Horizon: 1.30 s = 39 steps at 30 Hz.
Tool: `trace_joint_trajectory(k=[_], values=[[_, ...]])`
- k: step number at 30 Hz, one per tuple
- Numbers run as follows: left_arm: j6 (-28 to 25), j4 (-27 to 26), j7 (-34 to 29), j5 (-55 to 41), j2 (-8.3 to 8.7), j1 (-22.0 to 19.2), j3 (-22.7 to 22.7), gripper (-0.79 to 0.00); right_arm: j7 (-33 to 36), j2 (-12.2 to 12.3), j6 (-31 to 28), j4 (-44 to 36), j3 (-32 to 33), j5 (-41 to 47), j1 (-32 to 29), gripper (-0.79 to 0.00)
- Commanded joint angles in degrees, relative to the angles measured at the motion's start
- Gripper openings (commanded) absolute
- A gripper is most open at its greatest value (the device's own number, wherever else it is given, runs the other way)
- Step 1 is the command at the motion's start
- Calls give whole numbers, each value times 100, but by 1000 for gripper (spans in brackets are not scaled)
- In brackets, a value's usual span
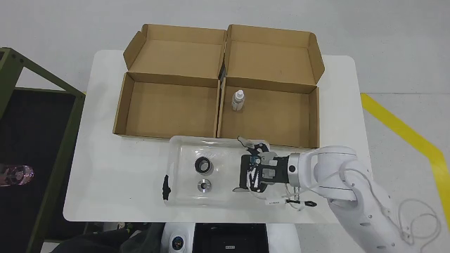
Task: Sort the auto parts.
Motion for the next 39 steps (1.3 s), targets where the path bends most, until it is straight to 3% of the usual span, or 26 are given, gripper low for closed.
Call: trace_joint_trajectory(k=[1, 26, 31, 36, 39], values=[[0, 0, 0, 0, 0, 0, 0, 0, 68, 14, -4, 10, -52, -58, -21, 0], [0, 0, 0, 0, 0, 0, 0, 0, 913, 80, 341, 248, -862, -787, 252, 0], [0, 0, 0, 0, 0, 0, 0, 0, 1097, 69, 433, 316, -1060, -896, 351, -145], [0, 0, 0, 0, 0, 0, 0, 0, 1270, 50, 515, 422, -1269, -999, 475, -120], [0, 0, 0, 0, 0, 0, 0, 0, 1387, 38, 572, 440, -1380, -1089, 549, -175]])
